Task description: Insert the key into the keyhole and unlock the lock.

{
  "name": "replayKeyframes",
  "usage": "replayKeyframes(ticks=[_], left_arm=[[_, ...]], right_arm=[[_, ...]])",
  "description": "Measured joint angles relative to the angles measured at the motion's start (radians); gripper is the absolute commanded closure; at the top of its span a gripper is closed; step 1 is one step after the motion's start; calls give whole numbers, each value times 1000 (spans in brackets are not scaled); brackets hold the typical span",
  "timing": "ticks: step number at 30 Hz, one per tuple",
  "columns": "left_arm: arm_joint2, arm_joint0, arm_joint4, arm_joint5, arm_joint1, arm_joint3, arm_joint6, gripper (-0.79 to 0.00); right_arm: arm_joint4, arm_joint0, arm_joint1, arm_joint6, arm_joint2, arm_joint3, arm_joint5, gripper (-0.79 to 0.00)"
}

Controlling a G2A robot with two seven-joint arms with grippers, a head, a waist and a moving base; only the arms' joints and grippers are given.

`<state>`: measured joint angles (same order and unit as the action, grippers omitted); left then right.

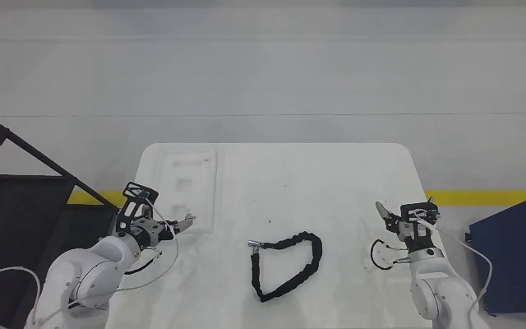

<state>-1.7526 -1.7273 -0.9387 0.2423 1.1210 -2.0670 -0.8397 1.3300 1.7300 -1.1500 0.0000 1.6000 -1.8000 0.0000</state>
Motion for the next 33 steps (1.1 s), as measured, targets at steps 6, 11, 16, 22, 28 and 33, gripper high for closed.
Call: replayKeyframes(ticks=[6,11,16,22,28,33], left_arm=[[0,0,-1,-2,0,0,5,-785],[0,0,-1,-2,0,0,5,-785],[10,1,59,-23,2,22,-24,-785],[-15,76,263,-95,-4,25,-182,-785],[6,140,308,-174,-13,58,-307,-785],[51,204,283,-237,-19,106,-385,-785]], right_arm=[[0,0,0,0,0,0,0,-785],[0,0,0,0,0,0,0,-785],[0,0,0,0,0,0,0,-785],[0,0,0,0,0,0,0,-785],[0,0,0,0,0,0,0,-785],[0,0,0,0,0,0,0,-785]])
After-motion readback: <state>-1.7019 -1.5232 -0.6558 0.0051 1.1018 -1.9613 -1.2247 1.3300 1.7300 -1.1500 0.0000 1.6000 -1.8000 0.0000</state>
